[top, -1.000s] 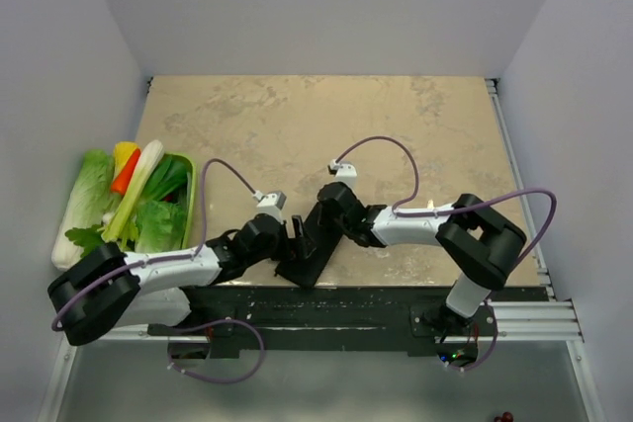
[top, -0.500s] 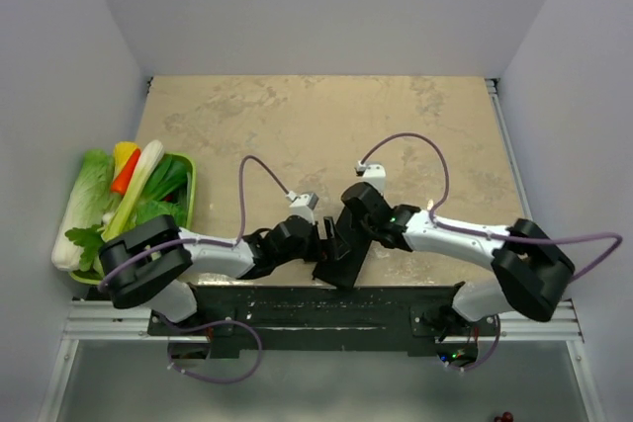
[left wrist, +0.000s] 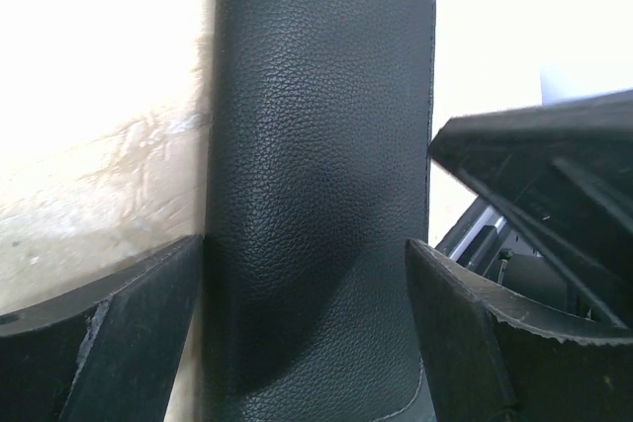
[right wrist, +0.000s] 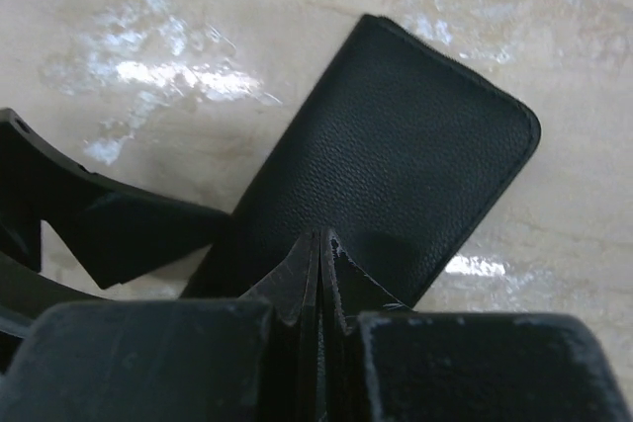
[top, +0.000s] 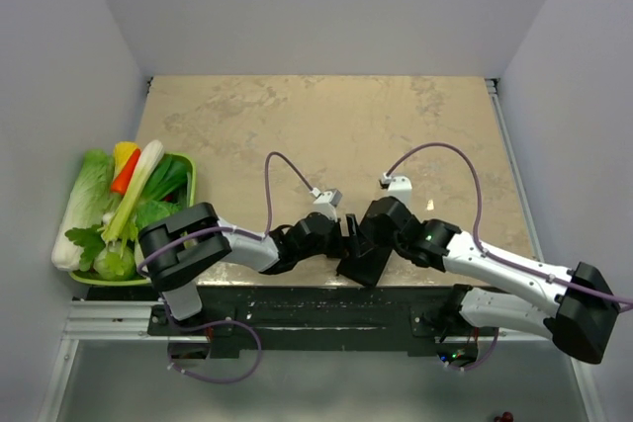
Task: Sort the hair-cutting tools
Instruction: Adjust the hairdressing tool bag at the center of the board.
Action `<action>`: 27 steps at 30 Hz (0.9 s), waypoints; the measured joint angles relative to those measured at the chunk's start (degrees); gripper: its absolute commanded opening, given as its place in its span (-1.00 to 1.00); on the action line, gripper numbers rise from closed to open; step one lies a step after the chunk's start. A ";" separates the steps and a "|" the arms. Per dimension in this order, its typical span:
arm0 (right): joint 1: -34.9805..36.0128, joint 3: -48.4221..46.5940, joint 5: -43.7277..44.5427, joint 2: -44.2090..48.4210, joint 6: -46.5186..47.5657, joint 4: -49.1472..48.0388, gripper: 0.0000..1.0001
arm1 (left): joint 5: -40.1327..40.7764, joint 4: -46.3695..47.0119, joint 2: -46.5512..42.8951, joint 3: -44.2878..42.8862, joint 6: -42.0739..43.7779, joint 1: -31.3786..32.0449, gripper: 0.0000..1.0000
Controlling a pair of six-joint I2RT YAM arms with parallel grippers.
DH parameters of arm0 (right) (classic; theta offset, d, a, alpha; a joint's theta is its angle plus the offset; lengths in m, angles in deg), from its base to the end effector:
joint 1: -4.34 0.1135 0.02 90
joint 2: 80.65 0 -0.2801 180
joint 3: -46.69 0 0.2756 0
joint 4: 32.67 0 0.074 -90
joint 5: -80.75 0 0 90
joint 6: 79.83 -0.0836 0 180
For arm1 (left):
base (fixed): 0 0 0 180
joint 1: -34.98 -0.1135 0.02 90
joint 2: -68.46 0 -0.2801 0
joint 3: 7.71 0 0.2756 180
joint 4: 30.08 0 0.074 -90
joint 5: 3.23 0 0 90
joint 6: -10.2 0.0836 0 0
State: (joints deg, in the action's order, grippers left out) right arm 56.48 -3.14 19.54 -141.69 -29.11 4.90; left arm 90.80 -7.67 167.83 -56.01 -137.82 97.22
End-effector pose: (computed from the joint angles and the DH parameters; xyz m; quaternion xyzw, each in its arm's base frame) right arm 0.1863 0.1741 0.1942 -0.0146 0.9107 0.0816 0.4047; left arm 0.1807 -0.3308 0.1000 0.0137 0.8597 -0.4270 0.2801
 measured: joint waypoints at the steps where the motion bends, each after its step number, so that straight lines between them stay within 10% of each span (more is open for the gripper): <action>1: 0.02 0.59 0.02 0.72 -0.59 1.01 -0.95 | -0.09 0.24 0.26 -0.17 0.00 0.13 0.75; 9: 0.11 1.31 2.69 -0.94 -8.44 8.35 -0.42 | -0.17 0.24 0.50 -0.57 0.04 0.42 0.75; 27: 0.11 -1.31 6.01 -4.37 -20.00 18.10 -0.39 | -0.31 -0.13 0.48 -0.83 0.72 0.42 0.75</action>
State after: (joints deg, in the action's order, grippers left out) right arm 56.58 -4.45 25.55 -146.06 -49.11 22.99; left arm 90.50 -7.80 168.31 -56.84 -137.10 97.63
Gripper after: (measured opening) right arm 0.299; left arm 0.874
